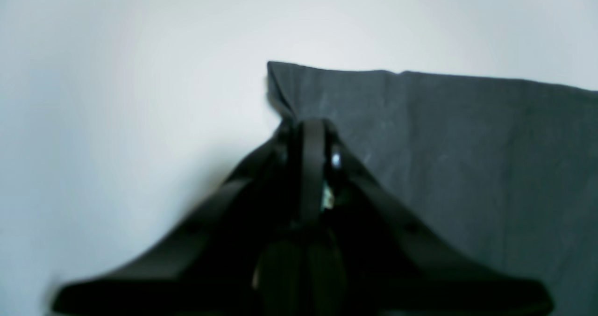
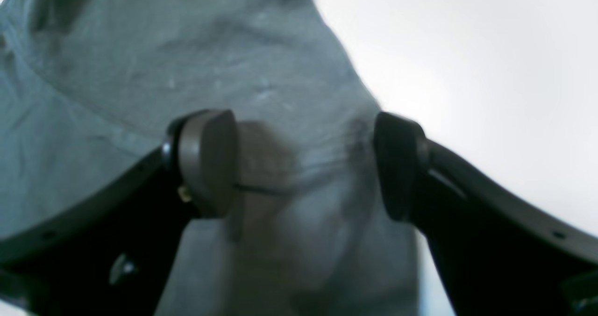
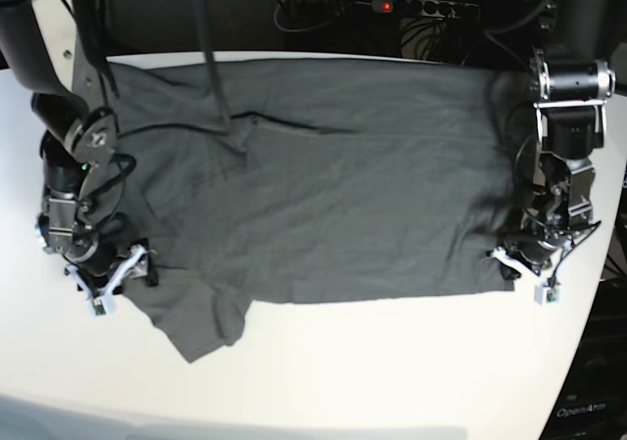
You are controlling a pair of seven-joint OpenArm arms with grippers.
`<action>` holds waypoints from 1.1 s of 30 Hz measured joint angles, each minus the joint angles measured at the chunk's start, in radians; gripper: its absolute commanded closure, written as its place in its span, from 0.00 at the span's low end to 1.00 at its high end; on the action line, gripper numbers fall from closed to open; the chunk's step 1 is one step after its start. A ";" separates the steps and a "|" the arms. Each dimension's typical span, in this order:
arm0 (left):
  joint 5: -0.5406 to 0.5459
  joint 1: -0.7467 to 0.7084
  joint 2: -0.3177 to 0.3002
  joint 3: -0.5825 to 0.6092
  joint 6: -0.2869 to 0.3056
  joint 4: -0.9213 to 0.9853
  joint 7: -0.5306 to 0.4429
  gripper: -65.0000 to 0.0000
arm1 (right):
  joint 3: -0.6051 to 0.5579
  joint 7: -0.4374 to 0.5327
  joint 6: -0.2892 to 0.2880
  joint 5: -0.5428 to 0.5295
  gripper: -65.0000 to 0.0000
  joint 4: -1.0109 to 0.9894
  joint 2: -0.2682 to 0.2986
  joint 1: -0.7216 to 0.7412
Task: Fold the T-shirt properly
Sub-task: 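Close the right gripper on the hem corner by the sleeve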
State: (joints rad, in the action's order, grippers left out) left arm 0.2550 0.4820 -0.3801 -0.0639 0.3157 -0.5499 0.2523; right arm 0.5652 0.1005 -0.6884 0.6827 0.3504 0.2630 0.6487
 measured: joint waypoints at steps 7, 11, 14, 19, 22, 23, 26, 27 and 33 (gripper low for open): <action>0.000 0.000 -0.001 0.000 0.002 0.000 0.000 0.96 | 0.002 0.005 0.000 -0.002 0.31 -0.027 0.006 0.010; 0.000 0.000 -0.002 0.000 0.002 0.000 0.000 0.96 | 0.002 0.005 0.000 -0.002 0.31 -0.027 0.006 0.010; 0.000 0.000 -0.002 0.000 0.003 0.000 0.000 0.96 | 0.002 0.006 0.000 -0.002 0.32 -0.027 0.006 0.009; 0.000 0.000 -0.002 0.000 0.002 0.000 0.000 0.96 | 0.002 0.009 0.000 -0.003 0.33 -0.027 0.006 0.007; 0.000 0.000 -0.002 0.000 0.002 0.000 0.000 0.96 | 0.002 0.008 0.000 -0.003 0.42 -0.027 0.006 0.007; 0.000 0.000 -0.002 0.000 0.002 0.000 0.000 0.96 | 0.002 0.007 0.000 -0.003 0.48 -0.027 0.007 0.007; 0.000 0.000 -0.002 0.000 0.002 0.000 0.000 0.96 | 0.004 0.003 0.000 -0.003 0.65 -0.027 0.010 0.007; 0.000 0.000 -0.002 0.000 0.002 0.000 0.000 0.96 | 0.004 0.003 0.000 -0.003 0.72 -0.027 0.010 0.005; 0.000 0.000 -0.002 0.000 0.002 0.000 0.000 0.96 | 0.005 0.001 0.000 -0.006 1.00 -0.027 0.008 0.005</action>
State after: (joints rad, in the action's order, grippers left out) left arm 0.2550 0.4820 -0.3820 -0.0639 0.3180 -0.5499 0.2527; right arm 0.5697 0.1017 -0.6884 0.6769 0.3233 0.2710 0.6533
